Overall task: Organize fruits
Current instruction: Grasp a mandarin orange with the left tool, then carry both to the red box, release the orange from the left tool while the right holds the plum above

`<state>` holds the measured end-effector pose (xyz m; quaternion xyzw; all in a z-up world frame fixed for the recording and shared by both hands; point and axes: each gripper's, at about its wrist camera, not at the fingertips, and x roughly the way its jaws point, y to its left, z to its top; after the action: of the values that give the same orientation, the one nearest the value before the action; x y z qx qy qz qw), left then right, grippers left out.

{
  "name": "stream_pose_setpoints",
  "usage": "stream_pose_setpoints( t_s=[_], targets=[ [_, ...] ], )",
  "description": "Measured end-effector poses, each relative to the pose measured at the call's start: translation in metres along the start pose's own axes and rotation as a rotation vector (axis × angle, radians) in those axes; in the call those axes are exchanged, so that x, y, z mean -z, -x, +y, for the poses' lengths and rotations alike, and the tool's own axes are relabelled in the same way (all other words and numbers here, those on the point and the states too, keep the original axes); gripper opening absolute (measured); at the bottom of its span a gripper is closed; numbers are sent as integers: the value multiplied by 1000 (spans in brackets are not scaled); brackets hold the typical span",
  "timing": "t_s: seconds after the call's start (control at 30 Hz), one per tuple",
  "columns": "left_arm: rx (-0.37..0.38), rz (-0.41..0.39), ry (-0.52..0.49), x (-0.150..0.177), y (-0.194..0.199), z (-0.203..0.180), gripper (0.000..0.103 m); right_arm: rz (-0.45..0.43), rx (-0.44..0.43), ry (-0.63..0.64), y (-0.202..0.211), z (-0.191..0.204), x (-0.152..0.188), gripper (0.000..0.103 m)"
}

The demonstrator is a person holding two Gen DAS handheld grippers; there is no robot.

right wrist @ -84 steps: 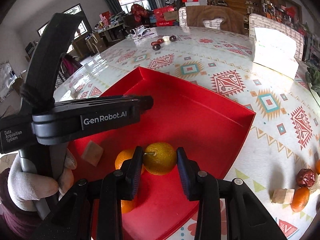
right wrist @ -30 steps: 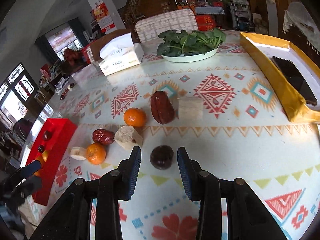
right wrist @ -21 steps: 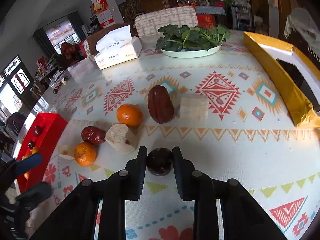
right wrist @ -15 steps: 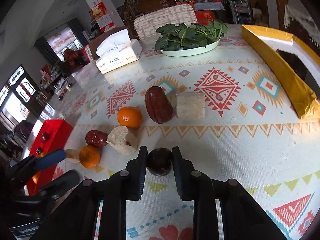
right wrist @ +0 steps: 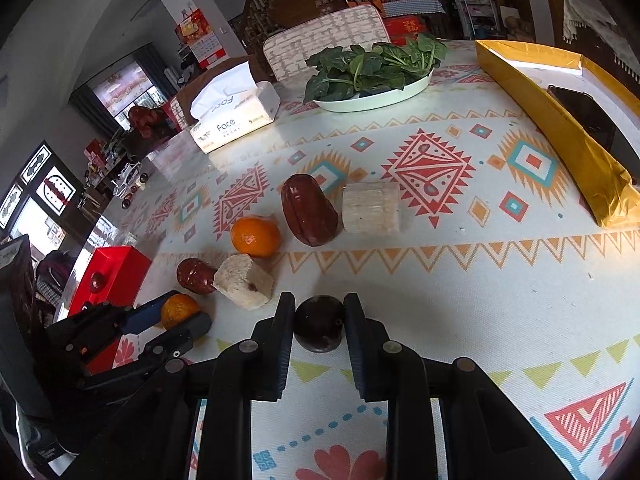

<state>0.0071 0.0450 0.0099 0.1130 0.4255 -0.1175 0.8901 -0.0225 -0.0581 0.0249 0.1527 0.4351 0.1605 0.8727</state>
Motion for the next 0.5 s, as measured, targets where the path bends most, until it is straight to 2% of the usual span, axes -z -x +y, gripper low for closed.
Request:
stream_pose_setpoints(
  t_s=[0.3, 0.5],
  targets=[
    [43, -81, 149, 16, 50, 22, 31, -37, -5, 25, 6, 4, 1, 27],
    [23, -137, 302, 46, 92, 65, 31, -73, -24, 33, 15, 9, 2, 27]
  ],
)
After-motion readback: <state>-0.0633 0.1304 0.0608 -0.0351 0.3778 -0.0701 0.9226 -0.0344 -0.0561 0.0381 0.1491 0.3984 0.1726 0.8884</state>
